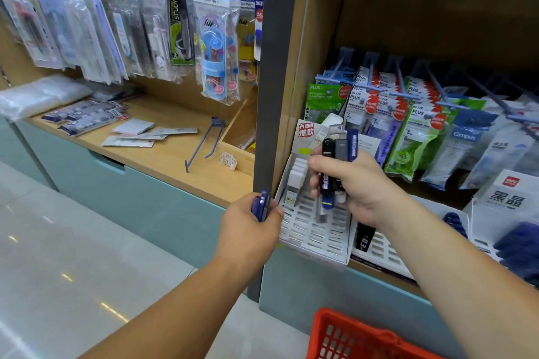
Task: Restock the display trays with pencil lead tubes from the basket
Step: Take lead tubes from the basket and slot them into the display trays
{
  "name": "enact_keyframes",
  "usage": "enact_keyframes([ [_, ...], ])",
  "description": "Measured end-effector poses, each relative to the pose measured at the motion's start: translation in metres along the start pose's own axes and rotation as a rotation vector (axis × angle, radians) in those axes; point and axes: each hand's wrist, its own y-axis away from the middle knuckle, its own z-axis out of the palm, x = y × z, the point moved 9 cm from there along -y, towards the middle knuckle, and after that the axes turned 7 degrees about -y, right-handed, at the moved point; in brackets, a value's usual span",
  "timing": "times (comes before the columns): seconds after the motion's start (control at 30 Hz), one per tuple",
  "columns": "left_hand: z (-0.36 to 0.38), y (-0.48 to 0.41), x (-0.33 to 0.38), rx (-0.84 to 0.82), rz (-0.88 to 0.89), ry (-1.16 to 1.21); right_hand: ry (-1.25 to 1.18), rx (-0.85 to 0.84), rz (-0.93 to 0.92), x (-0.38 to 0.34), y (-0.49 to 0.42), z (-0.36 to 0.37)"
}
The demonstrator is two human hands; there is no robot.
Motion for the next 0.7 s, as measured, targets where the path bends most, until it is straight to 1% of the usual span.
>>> enact_keyframes([
  [0.07,0.013,0.01,0.018,-0.091,0.026,0.1,-0.122,-0.041,0.058,0.004,0.005,0.002],
  [0.17,0.037,0.026,0.034,-0.258,0.005,0.209,-0.173,-0.048,0.086,0.011,0.011,-0.001],
  [0.23,0.047,0.029,0.039,-0.297,0.021,0.197,-0.186,0.001,0.085,0.012,0.014,-0.007],
  [0.33,0.053,0.029,0.038,-0.293,0.02,0.159,-0.176,0.021,0.05,0.007,0.015,-0.014],
  [0.4,0.051,0.025,0.034,-0.259,0.009,0.147,-0.101,0.068,-0.009,-0.001,0.012,-0.023],
  [0.47,0.043,0.02,0.031,-0.225,0.006,0.144,0.036,0.144,-0.097,-0.011,0.008,-0.036],
  [0.5,0.04,0.017,0.03,-0.216,0.009,0.139,0.11,0.146,-0.121,-0.015,0.006,-0.039],
  [0.6,0.031,0.015,0.026,-0.223,-0.002,0.153,0.33,0.009,-0.116,-0.014,0.002,-0.028],
  [0.63,0.029,0.014,0.024,-0.228,-0.008,0.153,0.414,-0.014,-0.13,-0.013,0.001,-0.024],
  [0.7,0.025,0.013,0.019,-0.225,-0.021,0.135,0.513,0.002,-0.173,-0.014,0.0,-0.021],
])
